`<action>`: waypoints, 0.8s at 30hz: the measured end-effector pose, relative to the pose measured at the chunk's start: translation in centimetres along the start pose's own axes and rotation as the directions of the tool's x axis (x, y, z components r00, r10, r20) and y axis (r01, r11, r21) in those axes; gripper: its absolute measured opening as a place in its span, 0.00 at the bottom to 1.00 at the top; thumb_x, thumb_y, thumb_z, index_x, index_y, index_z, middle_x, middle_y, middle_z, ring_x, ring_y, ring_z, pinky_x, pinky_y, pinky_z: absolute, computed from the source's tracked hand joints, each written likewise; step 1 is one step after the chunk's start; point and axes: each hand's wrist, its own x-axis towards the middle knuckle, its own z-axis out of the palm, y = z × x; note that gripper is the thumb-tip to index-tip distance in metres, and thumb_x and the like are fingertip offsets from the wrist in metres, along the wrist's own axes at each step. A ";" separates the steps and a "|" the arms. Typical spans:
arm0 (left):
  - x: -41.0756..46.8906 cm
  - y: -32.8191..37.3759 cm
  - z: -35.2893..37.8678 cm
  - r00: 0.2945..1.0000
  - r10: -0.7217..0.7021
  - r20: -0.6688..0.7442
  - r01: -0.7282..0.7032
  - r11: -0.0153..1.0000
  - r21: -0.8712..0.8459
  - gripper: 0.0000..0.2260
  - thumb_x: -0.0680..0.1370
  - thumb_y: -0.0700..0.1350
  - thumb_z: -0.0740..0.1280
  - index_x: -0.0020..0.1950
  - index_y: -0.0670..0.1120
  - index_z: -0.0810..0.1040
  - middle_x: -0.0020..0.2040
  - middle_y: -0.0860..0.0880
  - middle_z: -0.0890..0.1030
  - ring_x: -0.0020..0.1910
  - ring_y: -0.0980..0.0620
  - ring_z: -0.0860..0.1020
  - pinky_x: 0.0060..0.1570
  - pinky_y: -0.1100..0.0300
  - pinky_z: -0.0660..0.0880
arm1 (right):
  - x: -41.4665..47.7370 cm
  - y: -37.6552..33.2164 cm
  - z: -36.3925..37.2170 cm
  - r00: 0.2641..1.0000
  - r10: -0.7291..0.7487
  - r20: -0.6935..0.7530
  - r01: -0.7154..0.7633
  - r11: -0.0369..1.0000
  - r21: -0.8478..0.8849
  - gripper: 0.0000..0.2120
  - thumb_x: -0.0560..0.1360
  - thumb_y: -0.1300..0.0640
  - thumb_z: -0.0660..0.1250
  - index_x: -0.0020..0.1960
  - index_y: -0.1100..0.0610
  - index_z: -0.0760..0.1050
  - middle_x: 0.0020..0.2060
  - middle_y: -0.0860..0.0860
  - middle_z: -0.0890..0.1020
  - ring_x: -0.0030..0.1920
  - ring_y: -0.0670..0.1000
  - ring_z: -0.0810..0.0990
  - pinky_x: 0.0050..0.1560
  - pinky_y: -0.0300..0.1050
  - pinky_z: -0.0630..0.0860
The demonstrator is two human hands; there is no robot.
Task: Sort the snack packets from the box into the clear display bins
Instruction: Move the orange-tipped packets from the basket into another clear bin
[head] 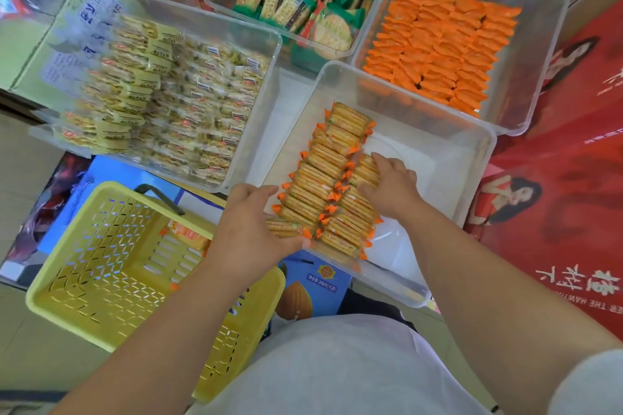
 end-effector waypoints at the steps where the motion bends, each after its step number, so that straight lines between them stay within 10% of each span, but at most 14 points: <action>1: 0.3 0.0 0.0 1.000 -0.003 0.004 0.003 1.000 0.028 0.46 0.64 0.57 0.84 0.78 0.51 0.68 0.70 0.52 0.65 0.58 0.61 0.66 0.57 0.64 0.67 | 0.1 -0.2 -0.1 1.000 -0.018 0.010 0.018 1.000 0.003 0.34 0.80 0.45 0.64 0.82 0.47 0.53 0.78 0.56 0.60 0.75 0.63 0.58 0.74 0.52 0.59; 6: 1.3 0.2 0.4 0.998 -0.060 -0.015 0.061 0.993 0.102 0.49 0.70 0.55 0.81 0.83 0.49 0.56 0.75 0.46 0.59 0.53 0.53 0.71 0.55 0.63 0.69 | 0.9 -0.9 -0.7 0.998 0.001 0.061 0.000 1.000 -0.025 0.30 0.84 0.54 0.58 0.81 0.40 0.50 0.79 0.53 0.57 0.74 0.63 0.60 0.68 0.49 0.65; 14: 2.4 0.2 0.4 0.995 -0.088 0.035 0.084 0.991 0.108 0.51 0.71 0.56 0.80 0.84 0.47 0.53 0.78 0.42 0.65 0.74 0.44 0.69 0.67 0.51 0.71 | 1.1 -2.1 -0.8 0.996 0.079 0.028 -0.081 0.995 0.058 0.31 0.81 0.58 0.62 0.80 0.50 0.53 0.72 0.57 0.69 0.68 0.66 0.69 0.63 0.55 0.73; 24: 2.4 -0.2 0.7 0.995 -0.095 -0.003 0.095 0.995 0.026 0.49 0.69 0.56 0.81 0.83 0.48 0.59 0.74 0.45 0.70 0.71 0.45 0.72 0.65 0.50 0.73 | 0.9 -1.2 0.2 1.000 0.008 0.025 -0.009 0.998 0.059 0.34 0.81 0.52 0.63 0.82 0.48 0.51 0.80 0.53 0.57 0.76 0.64 0.59 0.73 0.56 0.63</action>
